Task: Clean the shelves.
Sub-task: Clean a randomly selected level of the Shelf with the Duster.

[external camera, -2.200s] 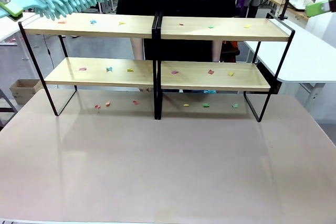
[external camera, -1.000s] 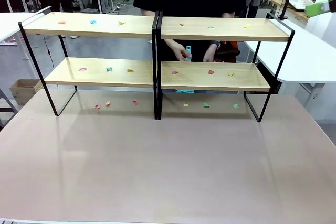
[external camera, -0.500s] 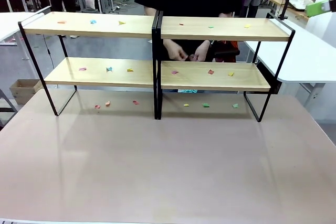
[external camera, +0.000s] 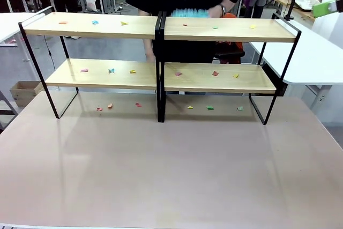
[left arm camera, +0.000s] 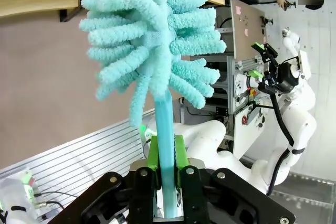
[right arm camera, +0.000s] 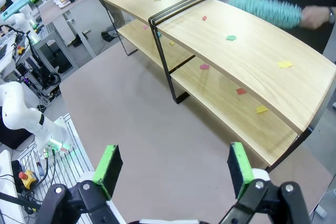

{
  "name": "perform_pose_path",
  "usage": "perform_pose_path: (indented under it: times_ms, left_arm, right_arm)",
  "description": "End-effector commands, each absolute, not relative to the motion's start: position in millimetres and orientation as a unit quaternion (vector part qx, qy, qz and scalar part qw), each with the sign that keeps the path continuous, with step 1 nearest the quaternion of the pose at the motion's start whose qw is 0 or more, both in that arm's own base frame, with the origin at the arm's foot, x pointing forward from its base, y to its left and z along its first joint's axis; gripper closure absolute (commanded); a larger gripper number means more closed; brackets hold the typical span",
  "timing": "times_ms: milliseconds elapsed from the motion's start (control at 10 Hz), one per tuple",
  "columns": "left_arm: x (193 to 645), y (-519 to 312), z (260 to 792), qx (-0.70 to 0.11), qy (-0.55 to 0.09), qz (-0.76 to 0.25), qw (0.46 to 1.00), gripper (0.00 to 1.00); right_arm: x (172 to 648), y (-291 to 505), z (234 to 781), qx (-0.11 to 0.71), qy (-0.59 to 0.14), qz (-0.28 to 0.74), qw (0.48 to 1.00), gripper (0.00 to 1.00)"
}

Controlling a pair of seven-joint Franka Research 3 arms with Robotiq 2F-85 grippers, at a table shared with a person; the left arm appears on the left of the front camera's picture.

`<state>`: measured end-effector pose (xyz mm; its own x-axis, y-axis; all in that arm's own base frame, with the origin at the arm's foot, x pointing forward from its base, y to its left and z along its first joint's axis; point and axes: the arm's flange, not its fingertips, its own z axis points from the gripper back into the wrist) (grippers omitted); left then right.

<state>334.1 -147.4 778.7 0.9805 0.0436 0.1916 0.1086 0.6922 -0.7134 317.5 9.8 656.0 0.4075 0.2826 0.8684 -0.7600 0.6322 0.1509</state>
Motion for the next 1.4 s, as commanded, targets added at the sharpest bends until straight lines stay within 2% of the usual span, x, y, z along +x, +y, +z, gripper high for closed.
perform_pose_path:
  times_ms: [0, 100, 200, 300, 500, 600, 700, 900, 1200, 1300]
  left_arm:
    - [334.1, -147.4, 778.7, -0.392, -0.097, -0.018, 0.915, 0.87]
    - [354.9, -165.3, 765.6, -0.343, -0.117, -0.014, 0.932, 0.87]
    - [367.2, -175.2, 751.9, -0.328, -0.119, -0.025, 0.937, 0.87]
    - [370.4, -178.9, 739.2, -0.298, -0.164, -0.001, 0.94, 0.87]
    - [371.7, -170.5, 733.3, -0.301, -0.198, 0.002, 0.933, 0.87]
    - [362.9, -130.4, 740.0, -0.327, -0.17, -0.009, 0.93, 0.87]
    - [342.6, -62.1, 750.0, -0.355, -0.17, -0.007, 0.919, 0.87]
    - [282.8, 65.2, 746.5, -0.343, -0.137, 0.023, 0.929, 0.87]
    - [236.9, 148.1, 728.3, -0.381, -0.114, -0.043, 0.916, 0.87]
    - [236.4, 148.1, 727.4, -0.425, -0.123, -0.089, 0.892, 0.87]
  right_arm:
    - [317.7, 10.5, 656.7, 0.277, -0.436, 0.329, 0.791, 0.0]
    - [317.7, 10.5, 656.7, 0.277, -0.436, 0.329, 0.791, 0.0]
    - [317.7, 10.5, 656.7, 0.277, -0.436, 0.329, 0.791, 0.0]
    - [317.7, 10.5, 656.7, 0.277, -0.436, 0.329, 0.791, 0.0]
    - [317.7, 10.5, 656.7, 0.277, -0.436, 0.329, 0.791, 0.0]
    - [317.7, 10.5, 656.7, 0.277, -0.436, 0.329, 0.791, 0.0]
    - [317.7, 10.5, 656.7, 0.277, -0.436, 0.329, 0.791, 0.0]
    - [317.7, 10.5, 656.7, 0.277, -0.436, 0.329, 0.791, 0.0]
    - [317.7, 10.5, 656.7, 0.277, -0.436, 0.329, 0.791, 0.0]
    - [317.7, 10.5, 656.7, 0.277, -0.436, 0.329, 0.791, 0.0]
